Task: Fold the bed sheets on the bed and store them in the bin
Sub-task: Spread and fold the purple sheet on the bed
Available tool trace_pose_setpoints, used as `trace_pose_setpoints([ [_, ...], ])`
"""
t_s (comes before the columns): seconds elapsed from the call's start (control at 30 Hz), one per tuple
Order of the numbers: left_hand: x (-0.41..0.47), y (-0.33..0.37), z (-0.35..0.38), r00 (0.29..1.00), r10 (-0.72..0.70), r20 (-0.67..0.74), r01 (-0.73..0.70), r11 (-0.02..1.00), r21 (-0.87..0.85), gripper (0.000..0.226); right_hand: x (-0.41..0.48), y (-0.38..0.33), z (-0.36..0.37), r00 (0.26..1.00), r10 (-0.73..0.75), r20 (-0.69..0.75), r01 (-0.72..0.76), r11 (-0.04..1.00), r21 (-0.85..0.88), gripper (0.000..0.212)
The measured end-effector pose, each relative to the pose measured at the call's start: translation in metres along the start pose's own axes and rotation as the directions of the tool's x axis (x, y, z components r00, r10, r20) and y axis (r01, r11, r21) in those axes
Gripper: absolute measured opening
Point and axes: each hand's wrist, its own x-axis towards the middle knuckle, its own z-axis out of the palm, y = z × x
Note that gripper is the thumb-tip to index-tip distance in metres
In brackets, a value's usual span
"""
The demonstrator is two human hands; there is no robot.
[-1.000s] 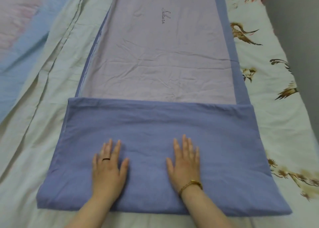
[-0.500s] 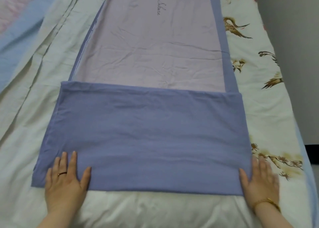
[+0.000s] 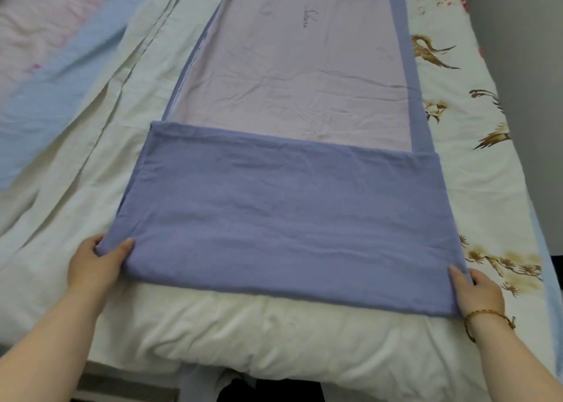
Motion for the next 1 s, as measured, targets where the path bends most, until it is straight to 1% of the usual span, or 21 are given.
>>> trace_pose_setpoints([
  [0.07,0.008,-0.001,0.000,1.000,-0.005,0.009,0.006,0.997,-0.073,0.031,0.001,0.002,-0.003,0.999,-0.040,-0.009,0.040,0.998,-0.058,0.028],
  [0.1,0.011,-0.003,0.000,1.000,-0.005,0.010,0.005,0.997,-0.083,0.028,0.000,0.002,-0.004,0.999,-0.050,-0.017,0.049,0.997,-0.063,0.030],
  [0.2,0.004,-0.012,0.000,0.998,-0.045,-0.051,0.042,0.997,-0.069,0.027,-0.010,0.005,-0.004,0.997,-0.037,-0.063,0.036,0.999,-0.014,0.046],
  [0.23,0.000,-0.018,0.001,0.993,-0.076,-0.087,0.068,0.994,-0.089,0.030,-0.013,0.009,-0.003,0.996,-0.011,-0.090,0.014,0.999,0.030,0.045],
  [0.3,-0.012,-0.023,0.002,0.969,-0.205,-0.140,0.179,0.967,-0.182,0.041,-0.017,0.020,-0.003,0.983,0.099,-0.153,-0.075,0.985,0.155,0.030],
  [0.33,-0.020,-0.024,0.004,0.949,-0.277,-0.152,0.228,0.934,-0.275,0.045,-0.022,0.024,-0.003,0.969,0.190,-0.161,-0.145,0.955,0.258,0.028],
  [0.37,-0.029,-0.026,0.006,0.934,-0.333,-0.131,0.254,0.874,-0.413,0.042,-0.026,0.027,-0.002,0.954,0.274,-0.123,-0.207,0.898,0.389,0.028],
  [0.4,-0.039,-0.026,0.011,0.929,-0.363,-0.073,0.275,0.808,-0.522,0.027,-0.031,0.030,0.002,0.946,0.318,-0.066,-0.240,0.820,0.519,0.027],
  [0.43,-0.051,-0.022,0.019,0.922,-0.385,0.034,0.327,0.730,-0.601,0.011,-0.035,0.032,0.006,0.941,0.338,-0.007,-0.259,0.734,0.628,0.025],
  [0.5,-0.075,-0.009,0.036,0.904,-0.356,0.236,0.418,0.626,-0.659,0.018,-0.048,0.032,0.018,0.937,0.327,0.126,-0.304,0.578,0.757,0.025],
  [0.53,-0.082,-0.004,0.047,0.889,-0.336,0.311,0.455,0.569,-0.685,0.018,-0.056,0.029,0.025,0.936,0.304,0.179,-0.319,0.511,0.798,0.030],
  [0.57,-0.085,0.002,0.055,0.871,-0.330,0.363,0.489,0.514,-0.705,0.017,-0.061,0.025,0.032,0.934,0.287,0.214,-0.331,0.460,0.824,0.033],
  [0.6,-0.085,0.010,0.061,0.855,-0.327,0.402,0.516,0.468,-0.717,0.015,-0.067,0.019,0.038,0.932,0.263,0.249,-0.344,0.427,0.836,0.031],
  [0.67,-0.081,0.026,0.068,0.821,-0.332,0.464,0.569,0.400,-0.719,0.012,-0.074,0.003,0.049,0.910,0.246,0.334,-0.405,0.350,0.845,0.020],
  [0.7,-0.078,0.031,0.068,0.802,-0.342,0.491,0.595,0.380,-0.708,0.013,-0.075,-0.005,0.054,0.895,0.240,0.377,-0.439,0.314,0.842,0.017],
  [0.77,-0.076,0.035,0.066,0.763,-0.367,0.532,0.643,0.353,-0.679,0.017,-0.076,-0.013,0.061,0.880,0.226,0.418,-0.470,0.283,0.836,0.016],
  [0.8,-0.075,0.034,0.064,0.760,-0.371,0.533,0.647,0.356,-0.675,0.018,-0.076,-0.016,0.063,0.877,0.224,0.424,-0.475,0.276,0.836,0.016],
  [0.9,-0.076,0.032,0.059,0.787,-0.349,0.509,0.616,0.393,-0.682,0.018,-0.076,-0.016,0.063,0.887,0.214,0.408,-0.458,0.299,0.837,0.016],
  [1.0,-0.079,0.029,0.055,0.816,-0.326,0.477,0.577,0.423,-0.699,0.016,-0.080,-0.010,0.059,0.909,0.215,0.358,-0.415,0.379,0.827,0.008],
])
